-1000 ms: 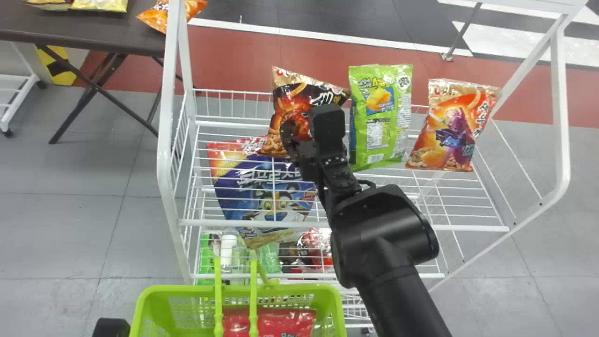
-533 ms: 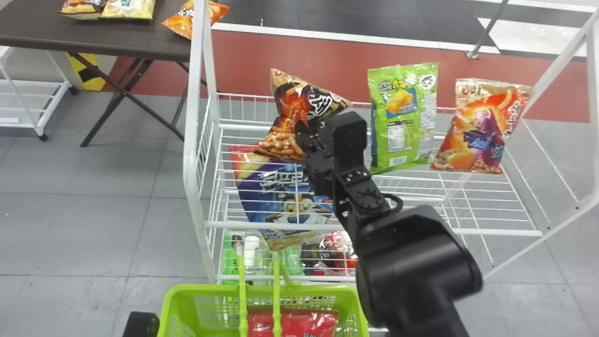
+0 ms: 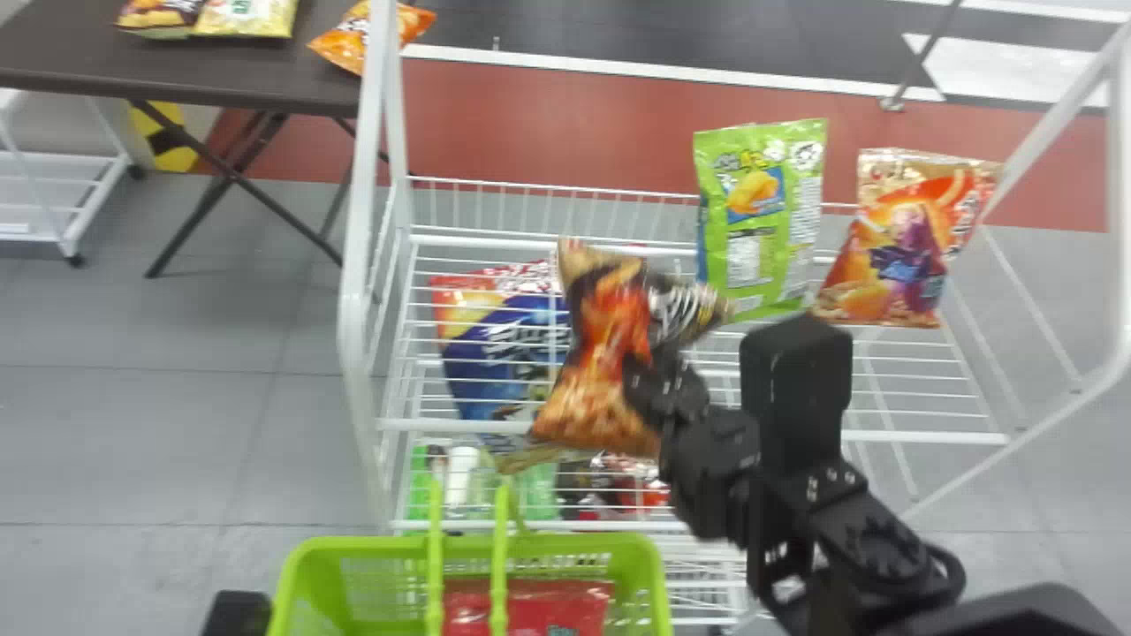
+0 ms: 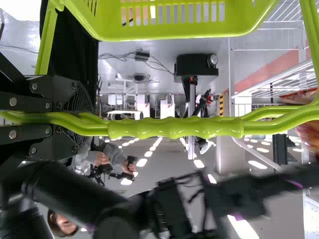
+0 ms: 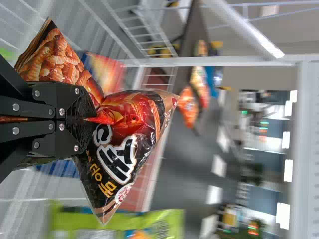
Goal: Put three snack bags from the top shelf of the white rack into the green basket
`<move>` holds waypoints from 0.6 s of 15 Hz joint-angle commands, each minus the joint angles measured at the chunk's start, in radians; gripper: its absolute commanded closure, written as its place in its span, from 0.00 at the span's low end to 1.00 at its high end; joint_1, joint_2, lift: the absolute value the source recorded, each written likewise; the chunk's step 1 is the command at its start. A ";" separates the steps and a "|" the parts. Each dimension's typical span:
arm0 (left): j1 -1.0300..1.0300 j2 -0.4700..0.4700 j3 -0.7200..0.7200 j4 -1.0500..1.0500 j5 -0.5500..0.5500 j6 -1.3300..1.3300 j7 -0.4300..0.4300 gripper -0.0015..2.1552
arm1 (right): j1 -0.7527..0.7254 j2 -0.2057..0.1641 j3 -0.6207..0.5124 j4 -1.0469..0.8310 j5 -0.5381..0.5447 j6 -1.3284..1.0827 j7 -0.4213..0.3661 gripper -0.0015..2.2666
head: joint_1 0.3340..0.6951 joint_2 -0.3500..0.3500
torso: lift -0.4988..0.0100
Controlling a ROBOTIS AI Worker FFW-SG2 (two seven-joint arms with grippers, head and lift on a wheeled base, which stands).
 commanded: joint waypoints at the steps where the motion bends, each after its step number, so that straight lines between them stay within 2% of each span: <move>1: 0.011 -0.002 0.002 -0.005 0.001 0.000 0.001 0.99 | 0.103 -0.047 -0.026 -0.117 -0.040 0.186 0.011 0.93 | 1.00 0.18 | 0.98; 2: 0.020 -0.003 0.003 -0.005 0.001 0.000 0.006 0.99 | 0.143 -0.070 -0.032 -0.152 -0.061 0.238 0.026 0.93 | 1.00 0.10 | 0.98; 4: 0.056 -0.014 0.013 -0.027 0.001 -0.018 0.017 1.00 | 0.173 -0.119 -0.032 -0.204 -0.092 0.401 0.062 0.93 | 1.00 0.03 | 0.98; 7: 0.063 -0.017 -0.001 -0.045 0.000 -0.021 0.026 1.00 | 0.239 -0.141 -0.033 -0.234 -0.142 0.576 0.141 0.93 | 1.00 0.00 | 0.98; 9: 0.073 -0.017 -0.012 -0.053 -0.005 -0.025 0.031 1.00 | 0.251 -0.147 -0.027 -0.194 -0.207 0.554 0.167 0.93 | 1.00 0.00 | 0.98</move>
